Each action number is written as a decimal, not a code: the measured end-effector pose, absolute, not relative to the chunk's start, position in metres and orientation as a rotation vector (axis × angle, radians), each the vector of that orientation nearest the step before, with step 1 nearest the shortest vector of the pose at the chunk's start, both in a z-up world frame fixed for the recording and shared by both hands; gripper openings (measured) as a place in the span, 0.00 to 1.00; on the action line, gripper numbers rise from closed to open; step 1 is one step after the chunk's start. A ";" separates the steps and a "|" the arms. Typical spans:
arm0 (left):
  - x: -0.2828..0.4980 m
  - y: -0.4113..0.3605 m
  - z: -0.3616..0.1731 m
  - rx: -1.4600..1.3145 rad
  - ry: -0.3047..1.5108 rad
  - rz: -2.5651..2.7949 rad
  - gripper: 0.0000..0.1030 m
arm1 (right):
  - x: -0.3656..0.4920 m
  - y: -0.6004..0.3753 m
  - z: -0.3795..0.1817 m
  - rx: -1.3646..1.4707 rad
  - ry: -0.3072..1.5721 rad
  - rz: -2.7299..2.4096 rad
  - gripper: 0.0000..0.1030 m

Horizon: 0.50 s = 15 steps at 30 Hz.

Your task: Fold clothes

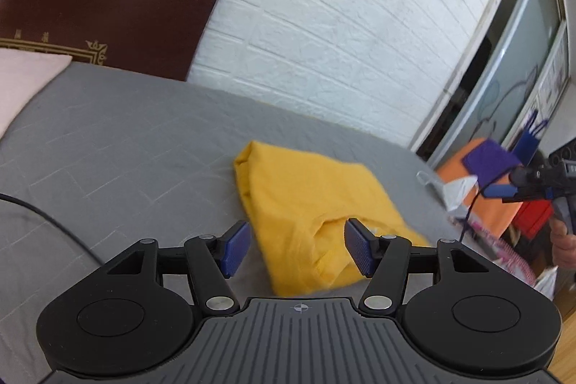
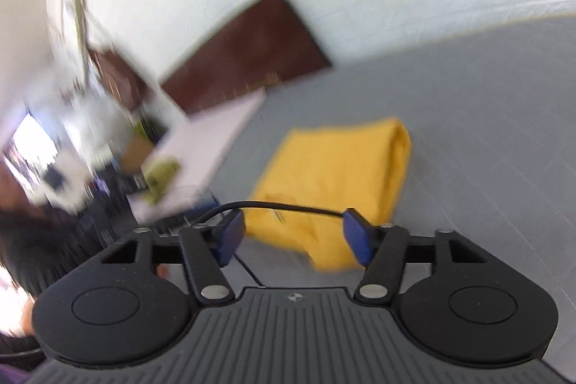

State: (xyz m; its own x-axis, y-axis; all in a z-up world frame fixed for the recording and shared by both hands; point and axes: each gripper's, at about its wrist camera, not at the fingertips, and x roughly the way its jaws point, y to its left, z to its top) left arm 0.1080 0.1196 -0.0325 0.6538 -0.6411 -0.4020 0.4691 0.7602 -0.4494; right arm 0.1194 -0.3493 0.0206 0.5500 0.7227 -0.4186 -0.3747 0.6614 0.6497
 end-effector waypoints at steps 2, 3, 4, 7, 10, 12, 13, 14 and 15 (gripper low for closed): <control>0.117 0.109 -0.022 -0.350 0.563 -0.632 0.76 | 0.124 -0.349 0.040 0.610 0.646 0.699 0.54; 0.124 0.101 -0.017 -0.352 0.560 -0.620 0.78 | 0.127 -0.345 0.045 0.630 0.622 0.704 0.54; 0.130 0.092 -0.015 -0.348 0.560 -0.608 0.78 | 0.132 -0.340 0.047 0.647 0.609 0.708 0.54; 0.151 0.058 -0.020 -0.313 0.626 -0.607 0.79 | 0.157 -0.319 0.021 0.687 0.684 0.684 0.55; 0.165 0.026 -0.052 -0.169 0.782 -0.545 0.78 | 0.178 -0.306 -0.029 0.720 0.833 0.617 0.55; 0.164 0.010 -0.072 -0.044 0.827 -0.516 0.80 | 0.179 -0.309 -0.054 0.765 0.913 0.622 0.55; 0.156 0.006 -0.073 0.012 0.796 -0.530 0.83 | 0.176 -0.316 -0.062 0.817 0.931 0.637 0.55; 0.150 0.003 -0.073 0.054 0.784 -0.531 0.83 | 0.172 -0.324 -0.066 0.885 0.940 0.657 0.55; 0.146 0.001 -0.073 0.077 0.776 -0.530 0.83 | 0.167 -0.334 -0.068 0.959 0.944 0.680 0.55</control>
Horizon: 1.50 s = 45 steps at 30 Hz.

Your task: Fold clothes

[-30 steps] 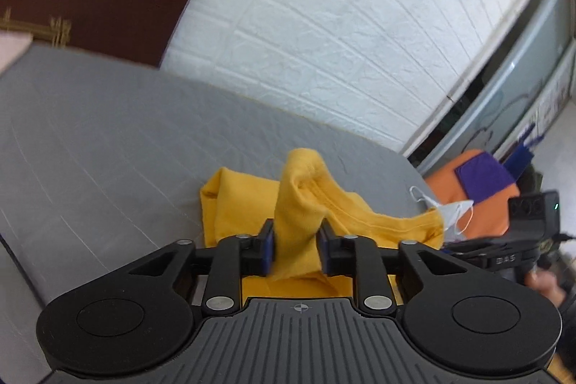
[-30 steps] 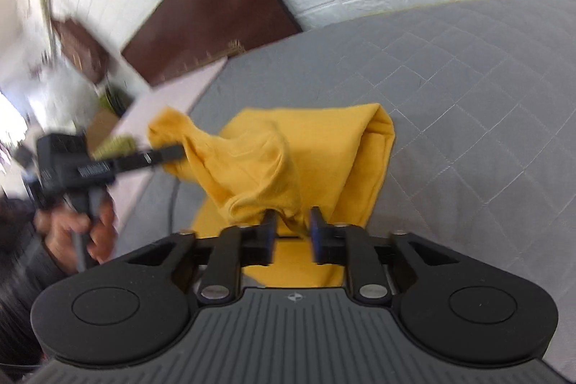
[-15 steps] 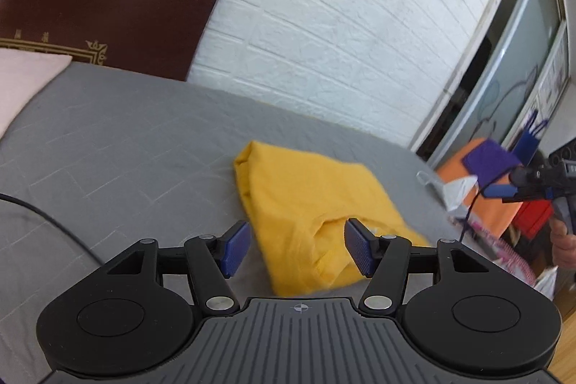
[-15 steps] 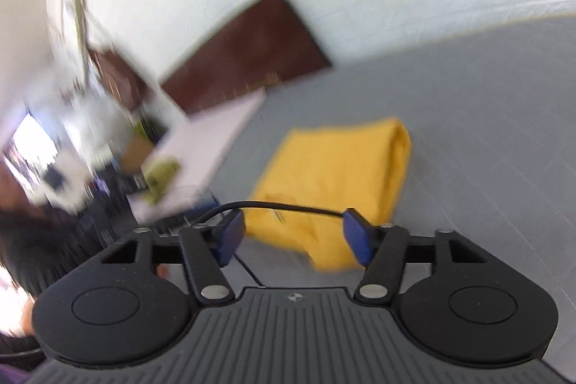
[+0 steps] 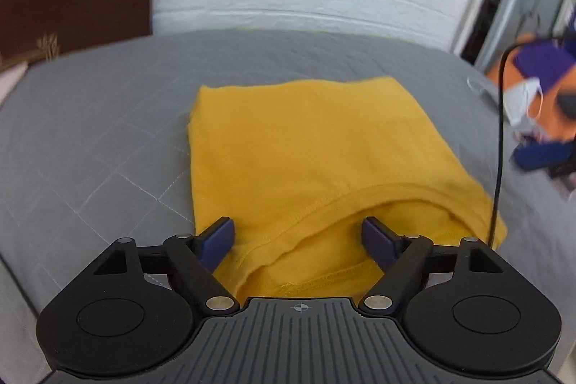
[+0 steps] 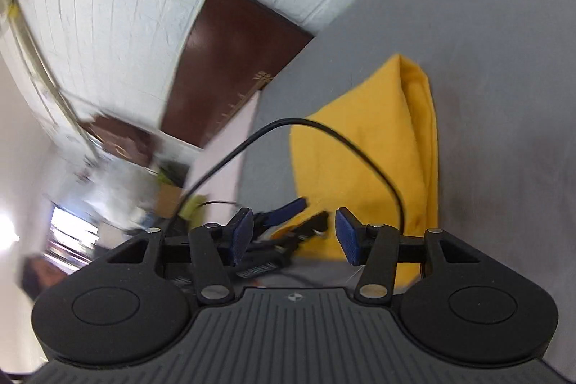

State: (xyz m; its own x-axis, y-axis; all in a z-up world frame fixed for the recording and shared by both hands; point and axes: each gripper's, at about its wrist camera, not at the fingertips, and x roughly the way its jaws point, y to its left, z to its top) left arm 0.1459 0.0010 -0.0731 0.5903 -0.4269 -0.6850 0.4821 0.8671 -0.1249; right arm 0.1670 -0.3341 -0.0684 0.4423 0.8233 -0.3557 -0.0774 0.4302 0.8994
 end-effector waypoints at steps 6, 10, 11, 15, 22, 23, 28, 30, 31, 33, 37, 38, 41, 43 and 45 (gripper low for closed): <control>0.139 0.022 -0.054 -0.067 0.739 -0.528 0.83 | 0.135 -0.357 -0.031 0.630 1.057 0.495 0.55; 0.115 0.051 -0.006 -0.127 0.577 -0.530 0.83 | 0.096 -0.350 0.018 -0.004 0.997 0.201 0.53; 0.106 0.059 0.011 -0.125 0.526 -0.523 0.83 | 0.083 -0.346 0.032 -0.174 0.915 0.090 0.53; 0.052 0.090 0.090 -0.143 0.304 -0.528 0.84 | 0.015 -0.329 0.092 -0.420 0.460 -0.071 0.54; -0.047 0.112 0.211 -0.217 0.074 -0.665 0.93 | -0.082 -0.319 0.186 -0.129 -0.077 0.204 0.67; -0.055 0.113 0.225 -0.225 0.063 -0.693 0.97 | -0.084 -0.320 0.193 -0.077 -0.078 0.259 0.68; -0.036 0.096 0.225 -0.316 0.207 -0.798 1.00 | -0.060 -0.321 0.206 0.144 0.040 0.486 0.74; 0.006 0.073 0.186 -0.360 0.356 -0.789 1.00 | -0.012 -0.317 0.176 0.240 0.219 0.543 0.74; 0.029 0.062 0.160 -0.381 0.435 -0.779 1.00 | 0.015 -0.314 0.155 0.293 0.316 0.556 0.73; 0.076 0.043 0.104 -0.430 0.588 -0.742 1.00 | 0.066 -0.308 0.102 0.411 0.500 0.559 0.72; 0.153 0.021 0.014 -0.552 0.749 -0.649 1.00 | 0.156 -0.303 -0.015 0.688 0.816 0.520 0.53; 0.169 0.018 -0.003 -0.586 0.784 -0.646 1.00 | 0.173 -0.303 -0.039 0.760 0.871 0.513 0.48; 0.213 0.009 -0.055 -0.664 0.886 -0.613 0.99 | 0.202 -0.300 -0.093 0.887 0.973 0.473 0.47; 0.223 0.016 -0.082 -0.664 0.926 -0.559 0.91 | 0.212 -0.298 -0.118 0.911 1.022 0.430 0.35; 0.225 0.029 -0.090 -0.726 0.924 -0.562 0.88 | 0.211 -0.304 -0.125 0.887 1.019 0.379 0.00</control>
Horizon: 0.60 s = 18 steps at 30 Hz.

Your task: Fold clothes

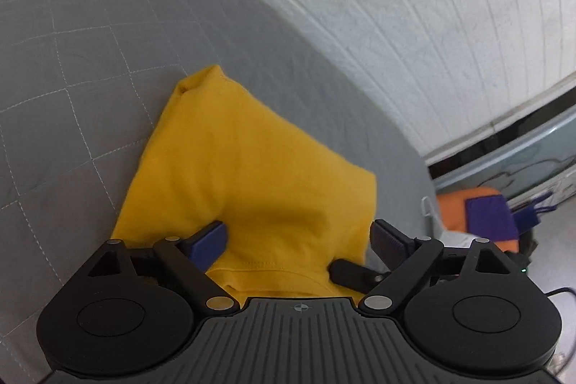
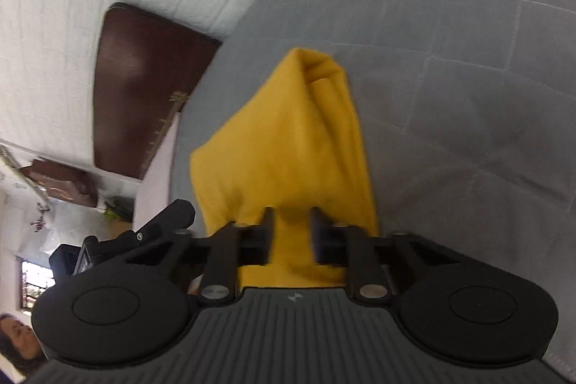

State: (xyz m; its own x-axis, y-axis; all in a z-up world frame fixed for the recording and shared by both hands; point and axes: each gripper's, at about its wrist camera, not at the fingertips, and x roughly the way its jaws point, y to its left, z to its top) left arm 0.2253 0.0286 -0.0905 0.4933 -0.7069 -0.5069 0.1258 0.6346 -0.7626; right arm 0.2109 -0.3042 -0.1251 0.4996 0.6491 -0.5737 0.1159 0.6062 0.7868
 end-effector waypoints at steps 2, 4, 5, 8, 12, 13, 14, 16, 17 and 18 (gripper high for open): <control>0.225 0.039 -0.081 -0.743 0.922 -0.556 0.83 | 0.207 -0.312 -0.120 0.880 0.971 0.363 0.00; 0.222 0.052 -0.058 -0.739 0.815 -0.550 0.89 | 0.202 -0.315 -0.103 0.832 0.884 0.368 0.07; 0.222 0.058 -0.043 -0.736 0.743 -0.537 0.95 | 0.203 -0.316 -0.094 0.825 0.842 0.385 0.08; 0.239 0.065 -0.026 -0.771 0.681 -0.505 1.00 | 0.223 -0.313 -0.085 0.862 0.794 0.459 0.15; 0.278 0.041 -0.050 -0.805 0.801 -0.496 1.00 | 0.258 -0.291 -0.107 0.825 0.914 0.385 0.23; 0.285 0.036 -0.058 -0.785 0.829 -0.472 0.99 | 0.262 -0.290 -0.113 0.816 0.922 0.369 0.20; 0.291 0.031 -0.067 -0.765 0.857 -0.448 0.96 | 0.263 -0.293 -0.116 0.819 0.909 0.356 0.19; 0.302 0.029 -0.082 -0.762 0.898 -0.407 0.78 | 0.261 -0.305 -0.117 0.843 0.883 0.302 0.04; 0.306 0.040 -0.088 -0.816 0.898 -0.396 0.74 | 0.260 -0.310 -0.116 0.838 0.874 0.269 0.00; 0.308 0.048 -0.089 -0.850 0.897 -0.388 0.74 | 0.257 -0.315 -0.114 0.840 0.865 0.262 0.01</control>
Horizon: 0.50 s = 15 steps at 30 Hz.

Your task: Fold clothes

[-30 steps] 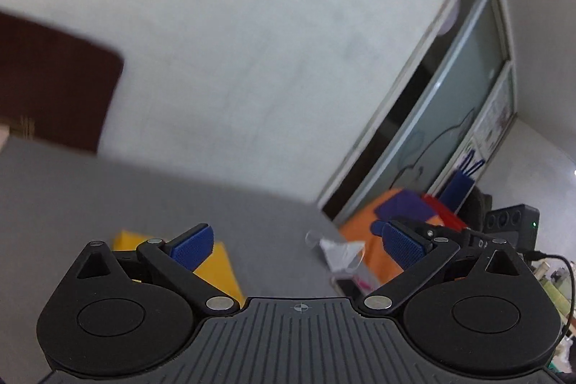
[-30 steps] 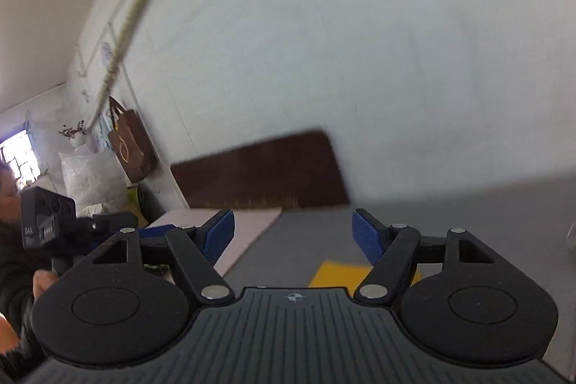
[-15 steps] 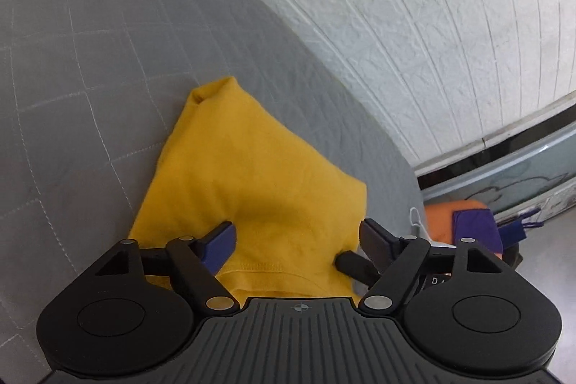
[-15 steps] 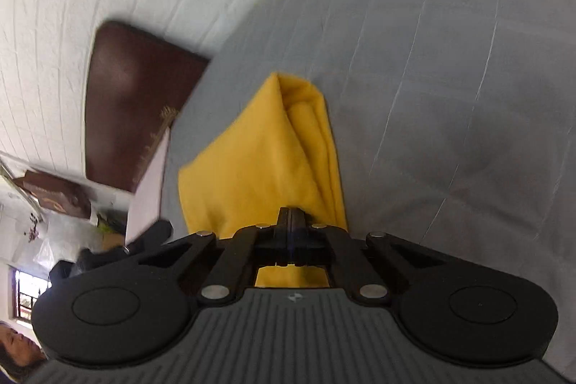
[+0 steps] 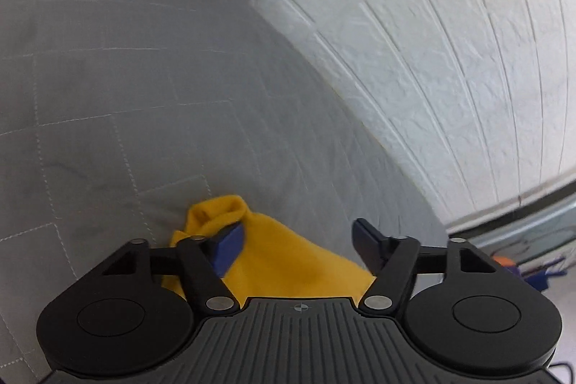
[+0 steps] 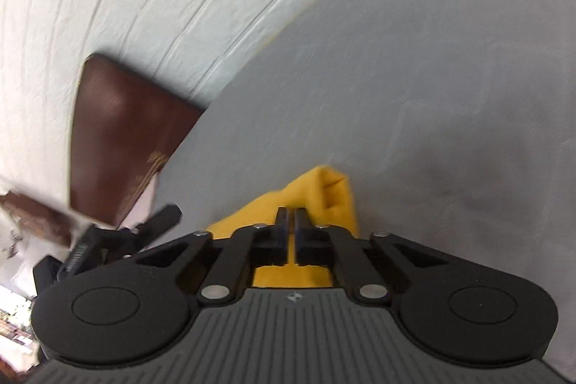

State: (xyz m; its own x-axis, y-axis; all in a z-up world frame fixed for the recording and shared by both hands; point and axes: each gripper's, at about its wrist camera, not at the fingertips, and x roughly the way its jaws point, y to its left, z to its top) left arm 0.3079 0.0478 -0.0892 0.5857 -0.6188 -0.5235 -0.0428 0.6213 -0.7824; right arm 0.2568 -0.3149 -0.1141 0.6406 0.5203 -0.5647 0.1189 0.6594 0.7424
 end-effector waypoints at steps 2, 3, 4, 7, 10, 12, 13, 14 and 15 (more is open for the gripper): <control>0.307 0.055 -0.078 -0.826 0.871 -0.361 0.75 | 0.248 -0.319 -0.107 0.859 0.846 0.297 0.11; 0.301 0.053 -0.062 -0.724 0.817 -0.311 0.79 | 0.244 -0.317 -0.102 0.850 0.832 0.314 0.18; 0.293 0.048 -0.046 -0.617 0.747 -0.252 0.89 | 0.240 -0.316 -0.096 0.840 0.819 0.331 0.22; 0.279 0.035 -0.021 -0.497 0.640 -0.246 1.00 | 0.239 -0.303 -0.088 0.803 0.802 0.371 0.51; 0.286 0.016 -0.029 -0.509 0.752 -0.338 1.00 | 0.249 -0.292 -0.098 0.773 0.841 0.354 0.50; 0.290 0.005 -0.043 -0.481 0.822 -0.368 1.00 | 0.253 -0.293 -0.107 0.790 0.857 0.326 0.38; 0.293 0.004 -0.053 -0.462 0.852 -0.352 0.98 | 0.254 -0.299 -0.110 0.819 0.852 0.310 0.28; 0.295 0.005 -0.063 -0.454 0.868 -0.329 0.94 | 0.253 -0.306 -0.112 0.852 0.849 0.291 0.25; 0.294 0.007 -0.067 -0.448 0.870 -0.311 0.94 | 0.251 -0.313 -0.114 0.877 0.844 0.276 0.23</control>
State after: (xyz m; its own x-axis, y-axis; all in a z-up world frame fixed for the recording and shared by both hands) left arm 0.2943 0.0072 -0.0667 0.6091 -0.4376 -0.6614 0.0810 0.8639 -0.4971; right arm 0.2514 -0.3127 -0.1135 0.6540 0.5344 -0.5354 0.1149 0.6294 0.7686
